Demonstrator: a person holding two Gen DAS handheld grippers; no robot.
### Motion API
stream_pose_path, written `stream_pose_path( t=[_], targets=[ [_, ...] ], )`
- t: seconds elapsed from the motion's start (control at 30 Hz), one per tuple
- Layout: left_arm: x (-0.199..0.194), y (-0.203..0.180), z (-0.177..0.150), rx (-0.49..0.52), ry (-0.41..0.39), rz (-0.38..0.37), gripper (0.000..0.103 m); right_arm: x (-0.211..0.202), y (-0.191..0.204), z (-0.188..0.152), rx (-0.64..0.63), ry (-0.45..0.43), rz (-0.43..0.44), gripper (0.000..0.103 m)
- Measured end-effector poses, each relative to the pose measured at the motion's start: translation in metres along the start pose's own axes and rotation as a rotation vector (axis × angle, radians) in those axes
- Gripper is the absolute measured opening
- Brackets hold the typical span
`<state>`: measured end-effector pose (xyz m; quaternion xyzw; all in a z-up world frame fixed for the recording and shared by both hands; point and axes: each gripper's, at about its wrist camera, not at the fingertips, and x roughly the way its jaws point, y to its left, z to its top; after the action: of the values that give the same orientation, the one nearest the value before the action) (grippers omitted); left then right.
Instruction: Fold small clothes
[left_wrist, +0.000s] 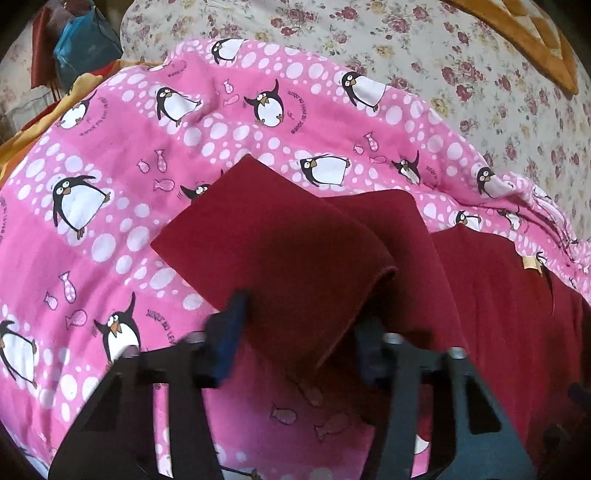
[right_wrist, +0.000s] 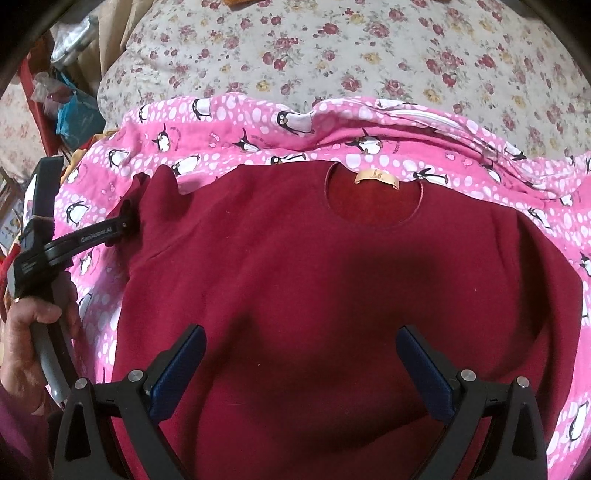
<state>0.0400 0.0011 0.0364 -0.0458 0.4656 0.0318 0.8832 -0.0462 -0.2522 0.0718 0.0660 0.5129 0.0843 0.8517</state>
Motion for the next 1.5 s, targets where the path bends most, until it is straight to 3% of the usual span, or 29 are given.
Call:
stream_pose_path(
  t=[0.07,0.1,0.3,0.5,0.6,0.73,0.9,0.93,1.03,1.07,1.1,1.17,1.37,1.5],
  targets=[
    [-0.008,0.000,0.001,0.013,-0.011,-0.008,0.019,0.001,-0.001,0.000,0.007,0.004,0.003,0.102],
    [-0.014,0.001,0.002,0.015,-0.018,-0.013,0.015,0.001,-0.001,0.000,0.009,0.005,0.006,0.102],
    [-0.074,-0.009,0.004,0.028,-0.093,-0.137,0.009,-0.011,-0.008,0.000,0.024,-0.023,0.009,0.102],
    [-0.126,-0.068,-0.004,0.119,-0.110,-0.344,0.007,-0.035,-0.032,0.003,0.087,-0.071,0.001,0.102],
    [-0.132,-0.102,-0.014,0.168,-0.098,-0.394,0.007,-0.046,-0.046,0.003,0.119,-0.092,-0.015,0.102],
    [-0.122,-0.126,-0.026,0.203,-0.072,-0.362,0.007,-0.056,-0.058,-0.003,0.140,-0.087,-0.001,0.102],
    [-0.112,-0.095,-0.039,0.122,-0.047,-0.310,0.008,-0.058,-0.034,-0.005,0.038,-0.082,0.130,0.102],
    [-0.110,-0.085,-0.041,0.103,-0.044,-0.299,0.014,-0.056,-0.026,-0.003,0.020,-0.072,0.168,0.102],
    [-0.100,-0.046,-0.047,0.041,-0.033,-0.219,0.052,-0.043,0.002,0.007,-0.029,-0.037,0.274,0.102],
    [-0.098,-0.034,-0.048,0.024,-0.042,-0.188,0.055,-0.038,0.014,0.011,-0.055,-0.034,0.294,0.098],
    [-0.096,-0.019,-0.048,0.003,-0.049,-0.151,0.055,-0.033,0.023,0.014,-0.077,-0.032,0.300,0.088],
    [-0.090,0.004,-0.047,-0.043,-0.041,-0.115,0.055,-0.018,0.045,0.025,-0.121,-0.016,0.332,0.080],
    [-0.078,0.054,-0.045,-0.171,-0.033,-0.099,0.055,0.041,0.104,0.057,-0.095,0.061,0.512,0.074],
    [-0.067,0.069,-0.045,-0.193,-0.015,-0.078,0.055,0.068,0.137,0.074,-0.121,0.082,0.545,0.073]
  ],
)
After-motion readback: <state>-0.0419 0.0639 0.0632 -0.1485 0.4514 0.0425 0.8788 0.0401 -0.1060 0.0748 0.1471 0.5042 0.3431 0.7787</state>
